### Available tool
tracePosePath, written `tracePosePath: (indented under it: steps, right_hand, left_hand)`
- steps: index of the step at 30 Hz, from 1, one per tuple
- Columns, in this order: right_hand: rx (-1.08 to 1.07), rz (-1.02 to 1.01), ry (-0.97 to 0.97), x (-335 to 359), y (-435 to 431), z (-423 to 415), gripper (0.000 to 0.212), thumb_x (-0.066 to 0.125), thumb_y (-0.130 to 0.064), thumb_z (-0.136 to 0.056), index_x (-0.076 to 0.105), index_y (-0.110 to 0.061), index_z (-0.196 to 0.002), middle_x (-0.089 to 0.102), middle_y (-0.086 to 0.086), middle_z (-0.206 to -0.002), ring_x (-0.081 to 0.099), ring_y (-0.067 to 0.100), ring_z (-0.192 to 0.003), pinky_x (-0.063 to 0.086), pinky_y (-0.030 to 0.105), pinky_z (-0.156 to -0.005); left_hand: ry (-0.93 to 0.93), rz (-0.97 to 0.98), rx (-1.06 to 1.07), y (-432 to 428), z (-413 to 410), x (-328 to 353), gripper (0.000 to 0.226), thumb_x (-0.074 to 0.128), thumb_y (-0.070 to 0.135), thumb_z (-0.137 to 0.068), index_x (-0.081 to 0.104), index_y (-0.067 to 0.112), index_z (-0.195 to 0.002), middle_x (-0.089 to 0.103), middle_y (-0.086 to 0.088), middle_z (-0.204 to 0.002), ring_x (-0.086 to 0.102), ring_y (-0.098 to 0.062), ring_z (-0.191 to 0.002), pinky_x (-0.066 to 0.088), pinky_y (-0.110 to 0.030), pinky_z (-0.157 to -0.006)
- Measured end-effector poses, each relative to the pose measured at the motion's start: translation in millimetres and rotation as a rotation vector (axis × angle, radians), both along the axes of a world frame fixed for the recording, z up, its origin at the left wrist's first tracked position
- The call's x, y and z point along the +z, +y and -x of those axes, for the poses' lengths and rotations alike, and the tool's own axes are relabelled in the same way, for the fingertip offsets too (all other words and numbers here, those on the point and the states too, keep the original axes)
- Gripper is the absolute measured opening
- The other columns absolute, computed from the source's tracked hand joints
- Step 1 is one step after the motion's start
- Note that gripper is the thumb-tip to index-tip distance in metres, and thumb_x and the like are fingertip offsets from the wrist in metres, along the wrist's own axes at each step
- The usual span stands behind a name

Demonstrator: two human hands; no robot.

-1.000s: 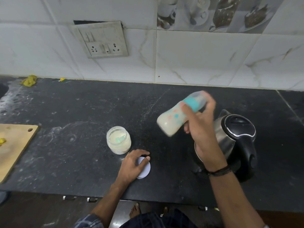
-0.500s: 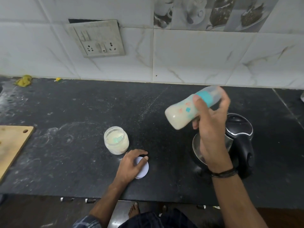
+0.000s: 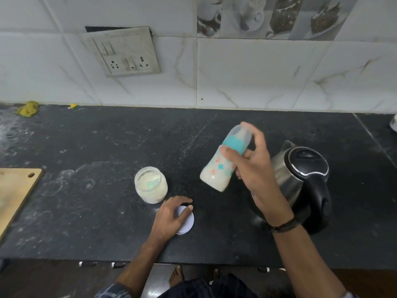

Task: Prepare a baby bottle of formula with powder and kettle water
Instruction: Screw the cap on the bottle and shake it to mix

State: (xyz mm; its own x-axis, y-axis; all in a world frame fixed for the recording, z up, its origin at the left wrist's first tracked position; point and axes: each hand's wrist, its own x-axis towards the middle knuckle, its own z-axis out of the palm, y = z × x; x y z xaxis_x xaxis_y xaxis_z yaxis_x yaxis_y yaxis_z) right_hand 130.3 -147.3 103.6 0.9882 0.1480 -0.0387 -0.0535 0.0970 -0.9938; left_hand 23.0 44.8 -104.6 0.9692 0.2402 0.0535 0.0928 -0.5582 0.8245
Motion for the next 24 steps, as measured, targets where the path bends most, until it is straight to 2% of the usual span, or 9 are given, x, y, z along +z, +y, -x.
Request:
tracePosePath:
  steps: [3,5,8,9,14,18,19,22,24]
  right_hand:
    - [-0.235,-0.195,0.011,3.8,-1.9,-4.2,0.054,0.072,-0.015,-0.094,0.043,-0.032,-0.136,0.070,0.002,-0.092,0.052,0.007,-0.055,0.040,0.020,-0.042]
    - [-0.334,-0.237,0.032,5.1,-1.5,-8.0,0.054,0.070,-0.020,-0.096,0.038,-0.030,-0.138,0.070,0.001,-0.089,0.047,0.010,-0.050,0.038,0.022,-0.041]
    - [-0.087,-0.030,0.019,1.1,0.8,-3.5,0.056,0.073,-0.014,-0.093,0.041,-0.030,-0.137,0.066,0.007,-0.094,0.053,0.003,-0.050,0.041,0.018,-0.043]
    - [-0.049,-0.029,0.013,0.9,0.6,-0.3,0.057,0.073,-0.011,-0.093,0.043,-0.029,-0.138,0.065,0.008,-0.096,0.056,0.001,-0.053,0.043,0.016,-0.045]
    - [-0.307,-0.242,-0.003,9.5,-1.5,-4.8,0.056,0.069,-0.016,-0.096,0.037,-0.030,-0.140,0.068,0.004,-0.096,0.051,0.010,-0.057,0.039,0.022,-0.042]
    - [0.040,0.033,-0.001,8.8,-5.2,-7.6,0.059,0.075,-0.011,-0.090,0.044,-0.034,-0.134,0.068,0.007,-0.095,0.056,0.002,-0.053,0.043,0.018,-0.044]
    - [0.036,0.015,-0.001,9.7,-7.8,-7.9,0.059,0.076,-0.011,-0.090,0.045,-0.036,-0.134,0.069,0.007,-0.094,0.056,0.002,-0.053,0.044,0.018,-0.045]
    - [-0.193,-0.144,-0.001,10.2,-14.3,-14.0,0.059,0.073,-0.021,-0.094,0.038,-0.034,-0.140,0.070,0.006,-0.095,0.052,0.009,-0.055,0.043,0.021,-0.046]
    - [-0.217,-0.136,0.007,5.9,-14.2,-17.3,0.060,0.072,-0.024,-0.095,0.034,-0.031,-0.141,0.068,0.010,-0.099,0.052,0.012,-0.054,0.043,0.021,-0.044]
  left_hand:
    - [0.005,0.001,0.012,-1.7,-0.9,1.6,0.018,0.066,0.040,-0.090,0.075,0.035,-0.105,0.065,0.034,-0.113,0.060,0.007,-0.110,0.038,-0.008,-0.094]
    - [0.011,-0.005,0.019,-2.4,-1.2,2.1,0.019,0.065,0.041,-0.090,0.075,0.035,-0.105,0.065,0.035,-0.113,0.060,0.007,-0.109,0.038,-0.009,-0.094]
    - [0.007,-0.010,0.014,-1.5,-0.4,1.6,0.020,0.065,0.042,-0.090,0.075,0.034,-0.105,0.065,0.035,-0.114,0.060,0.007,-0.109,0.039,-0.010,-0.094]
    - [0.007,-0.008,0.009,-1.2,-0.2,1.7,0.019,0.065,0.041,-0.090,0.075,0.035,-0.105,0.065,0.035,-0.114,0.060,0.007,-0.110,0.039,-0.010,-0.094]
    - [0.030,-0.018,0.016,-1.6,-1.0,2.2,0.014,0.072,0.029,-0.094,0.075,0.035,-0.106,0.064,0.037,-0.113,0.058,0.009,-0.110,0.036,-0.005,-0.092]
    - [0.023,-0.024,0.002,-0.7,-0.3,2.0,0.014,0.071,0.031,-0.094,0.075,0.035,-0.106,0.063,0.037,-0.115,0.058,0.008,-0.111,0.036,-0.004,-0.092]
    - [0.027,-0.023,-0.001,-0.8,-0.1,2.4,0.014,0.071,0.030,-0.094,0.075,0.035,-0.106,0.063,0.037,-0.115,0.058,0.008,-0.111,0.036,-0.004,-0.092]
    - [0.030,-0.028,0.010,-2.1,-0.7,2.9,0.015,0.072,0.027,-0.094,0.075,0.035,-0.106,0.062,0.038,-0.116,0.058,0.009,-0.111,0.035,-0.004,-0.092]
    - [0.037,-0.028,0.011,-2.4,-1.2,2.2,0.015,0.072,0.027,-0.094,0.075,0.035,-0.106,0.062,0.037,-0.116,0.058,0.009,-0.111,0.035,-0.004,-0.092]
